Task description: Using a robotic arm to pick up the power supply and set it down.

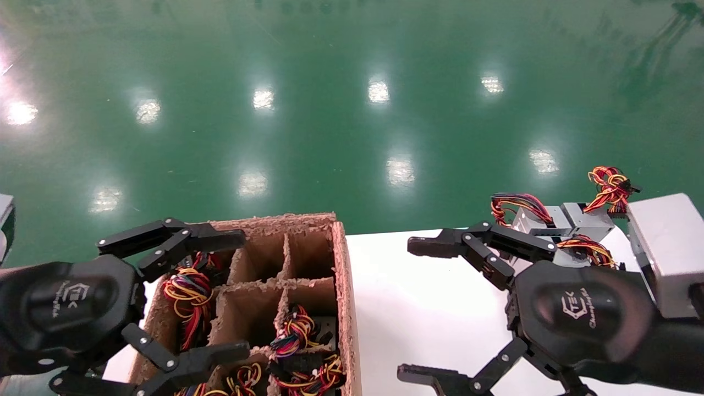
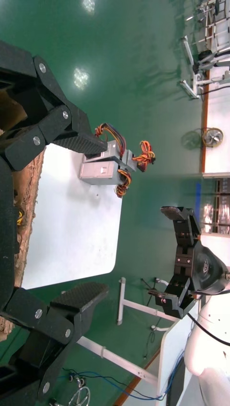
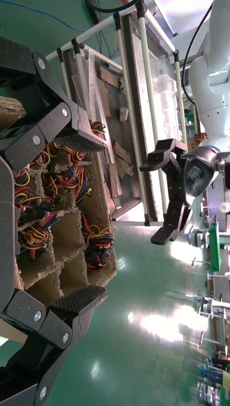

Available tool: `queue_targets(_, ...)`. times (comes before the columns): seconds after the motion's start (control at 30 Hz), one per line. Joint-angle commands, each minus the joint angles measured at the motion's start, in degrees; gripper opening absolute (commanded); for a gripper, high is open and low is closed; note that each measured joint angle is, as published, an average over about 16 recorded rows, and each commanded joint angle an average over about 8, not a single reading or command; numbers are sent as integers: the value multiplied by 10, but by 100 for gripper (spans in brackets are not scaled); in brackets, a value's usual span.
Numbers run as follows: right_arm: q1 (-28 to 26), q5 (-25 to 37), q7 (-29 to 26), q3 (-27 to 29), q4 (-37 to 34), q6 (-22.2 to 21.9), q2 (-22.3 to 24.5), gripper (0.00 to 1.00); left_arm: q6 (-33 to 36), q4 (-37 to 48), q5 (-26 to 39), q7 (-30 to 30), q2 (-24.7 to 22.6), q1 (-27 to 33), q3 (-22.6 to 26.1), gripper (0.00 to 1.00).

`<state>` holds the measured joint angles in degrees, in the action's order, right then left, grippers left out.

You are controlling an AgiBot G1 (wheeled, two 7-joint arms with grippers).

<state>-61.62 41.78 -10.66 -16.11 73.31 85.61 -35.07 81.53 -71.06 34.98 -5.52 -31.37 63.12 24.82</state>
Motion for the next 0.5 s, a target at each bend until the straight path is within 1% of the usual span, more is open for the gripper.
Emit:
queue_targets(0.03, 0, 0, 0, 0, 0, 0, 0, 100, 0, 0, 0, 0, 0, 0, 0, 0)
queue_targets(0.17, -1, 1, 1, -1, -1, 0, -3, 100, 0, 0, 0, 0, 0, 0, 0, 0)
queue_targets(0.27, -9, 10, 7, -7, -11, 1, -15, 100, 0, 0, 0, 0, 0, 0, 0, 0)
queue_targets(0.37, -25, 30, 16, -20, -29, 3, -37, 100, 0, 0, 0, 0, 0, 0, 0, 0)
queue_targets(0.5, -59, 76, 29, -50, -66, 7, -79, 100, 0, 0, 0, 0, 0, 0, 0, 0)
